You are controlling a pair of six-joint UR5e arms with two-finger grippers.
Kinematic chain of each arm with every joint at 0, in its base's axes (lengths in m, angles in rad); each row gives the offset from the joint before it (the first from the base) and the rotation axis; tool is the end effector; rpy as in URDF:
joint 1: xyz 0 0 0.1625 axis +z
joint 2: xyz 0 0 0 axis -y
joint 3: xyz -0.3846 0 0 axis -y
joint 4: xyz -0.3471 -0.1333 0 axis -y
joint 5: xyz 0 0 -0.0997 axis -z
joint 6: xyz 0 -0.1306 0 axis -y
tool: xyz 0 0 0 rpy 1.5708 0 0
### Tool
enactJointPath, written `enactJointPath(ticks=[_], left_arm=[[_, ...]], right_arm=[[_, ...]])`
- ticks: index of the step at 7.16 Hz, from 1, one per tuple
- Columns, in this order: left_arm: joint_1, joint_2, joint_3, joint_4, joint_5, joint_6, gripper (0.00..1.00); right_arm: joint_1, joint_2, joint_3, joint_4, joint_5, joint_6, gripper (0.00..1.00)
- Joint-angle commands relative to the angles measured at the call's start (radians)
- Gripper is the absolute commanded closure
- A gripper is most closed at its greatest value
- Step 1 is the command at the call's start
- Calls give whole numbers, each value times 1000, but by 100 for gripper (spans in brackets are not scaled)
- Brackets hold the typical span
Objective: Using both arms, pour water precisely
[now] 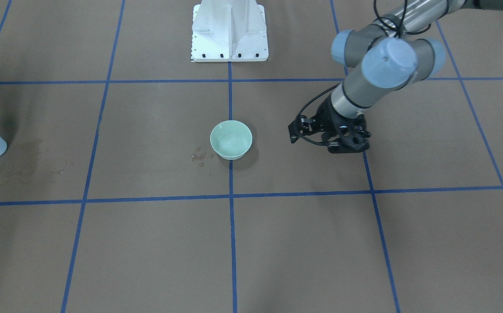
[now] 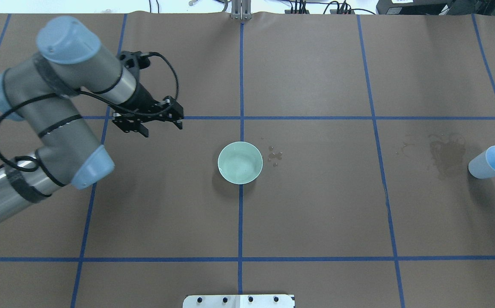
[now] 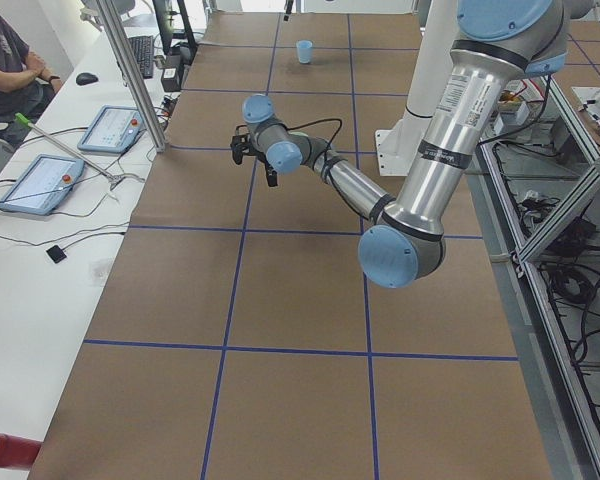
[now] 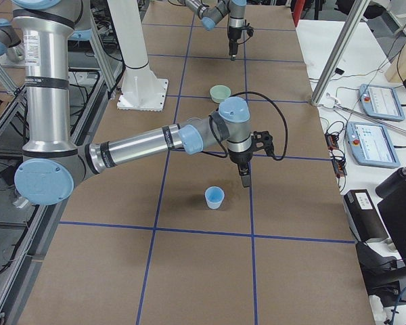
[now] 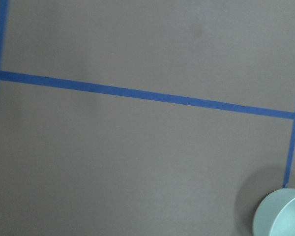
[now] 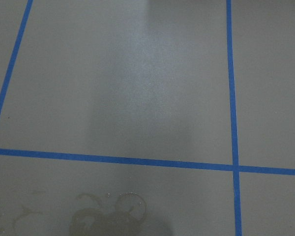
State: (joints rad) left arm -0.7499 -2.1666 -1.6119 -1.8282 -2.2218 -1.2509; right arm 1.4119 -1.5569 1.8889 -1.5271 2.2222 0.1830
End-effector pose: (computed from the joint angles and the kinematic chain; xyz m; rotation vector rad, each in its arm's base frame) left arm 0.4302 -0.4747 0.2617 -0.0822 1.0467 -0.0989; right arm -0.0200 -0.4671 0.4940 0.2474 -0.6957 -0.0993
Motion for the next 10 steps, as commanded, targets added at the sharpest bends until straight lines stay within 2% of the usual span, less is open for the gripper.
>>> enactJointPath(ticks=[1,4,5,6,7,8,9,10], left_arm=[[92,-102,95,-6,57,-51,4],[152,-136,167,-13,106,-51,11],[156,-136,168,-16,106,-53,23],[156,-136,168,-16,106,-54,46],[158,-136,175,-16,106,-53,74],[158,-136,175,-17,106,-54,91],[161,-134,176,-17,106,-54,98],[161,-134,176,-17,105,-54,100]], right_arm=[[73,67,-1,-213,97,-202,1],[78,66,2,-216,99,-205,1],[87,58,9,-216,99,-205,1],[90,58,18,-228,99,-205,1],[90,58,18,-238,103,-205,1],[90,55,12,-239,173,-203,1],[93,54,12,-239,197,-203,1],[93,54,9,-240,197,-201,1]])
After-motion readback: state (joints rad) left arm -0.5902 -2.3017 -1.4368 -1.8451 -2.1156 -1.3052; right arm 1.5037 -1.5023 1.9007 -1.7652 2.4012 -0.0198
